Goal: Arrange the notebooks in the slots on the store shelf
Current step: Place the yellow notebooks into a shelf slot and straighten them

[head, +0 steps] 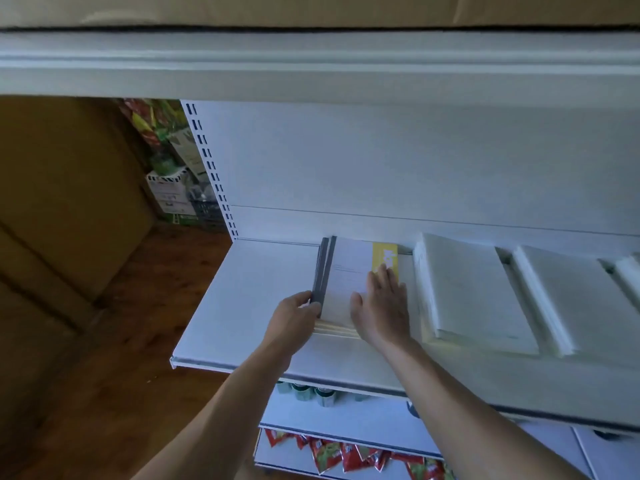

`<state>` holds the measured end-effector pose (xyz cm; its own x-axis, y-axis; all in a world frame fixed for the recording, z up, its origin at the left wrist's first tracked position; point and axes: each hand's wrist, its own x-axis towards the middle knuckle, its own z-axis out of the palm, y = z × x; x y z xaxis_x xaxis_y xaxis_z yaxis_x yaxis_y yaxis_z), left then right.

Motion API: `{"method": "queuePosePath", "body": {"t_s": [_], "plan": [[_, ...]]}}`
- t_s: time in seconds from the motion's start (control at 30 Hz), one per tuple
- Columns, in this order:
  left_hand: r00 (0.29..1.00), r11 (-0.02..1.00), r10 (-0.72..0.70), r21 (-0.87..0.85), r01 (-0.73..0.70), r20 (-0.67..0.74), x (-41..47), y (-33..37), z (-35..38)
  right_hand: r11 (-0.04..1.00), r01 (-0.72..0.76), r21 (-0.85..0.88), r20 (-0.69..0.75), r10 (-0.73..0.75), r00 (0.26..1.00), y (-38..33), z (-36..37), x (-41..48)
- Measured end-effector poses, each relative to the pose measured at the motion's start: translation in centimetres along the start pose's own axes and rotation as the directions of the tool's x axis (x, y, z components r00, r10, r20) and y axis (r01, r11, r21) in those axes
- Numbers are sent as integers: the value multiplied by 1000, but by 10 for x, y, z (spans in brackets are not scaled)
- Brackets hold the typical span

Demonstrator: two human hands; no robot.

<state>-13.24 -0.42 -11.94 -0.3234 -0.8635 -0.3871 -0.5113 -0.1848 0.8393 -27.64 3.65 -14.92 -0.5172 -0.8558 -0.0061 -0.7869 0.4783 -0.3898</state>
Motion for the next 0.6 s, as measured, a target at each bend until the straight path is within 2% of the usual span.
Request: {"method": "queuePosePath", "body": {"t_s": [0.07,0.3,0.37,0.53,0.6], "plan": [[1000,1000,22,-13,-22,-9,0,-1,2,999,-2,-36,-12,1,1000,1,4,1],[983,981,178,91,-174,-42,1,-7,8,1000,5,-13,4,-5,1000,6,11,3],[979,980,190,74,-185,-71,2,-8,11,1000,2,-4,17,-2,1000,6,10,2],[995,987,45,-150,-59,-94,9,0,9,1000,-7,27,36,6,999,5,7,1],[994,984,10,-178,-29,-108,12,3,6,1000,-6,15,45,5,999,5,7,1]]}}
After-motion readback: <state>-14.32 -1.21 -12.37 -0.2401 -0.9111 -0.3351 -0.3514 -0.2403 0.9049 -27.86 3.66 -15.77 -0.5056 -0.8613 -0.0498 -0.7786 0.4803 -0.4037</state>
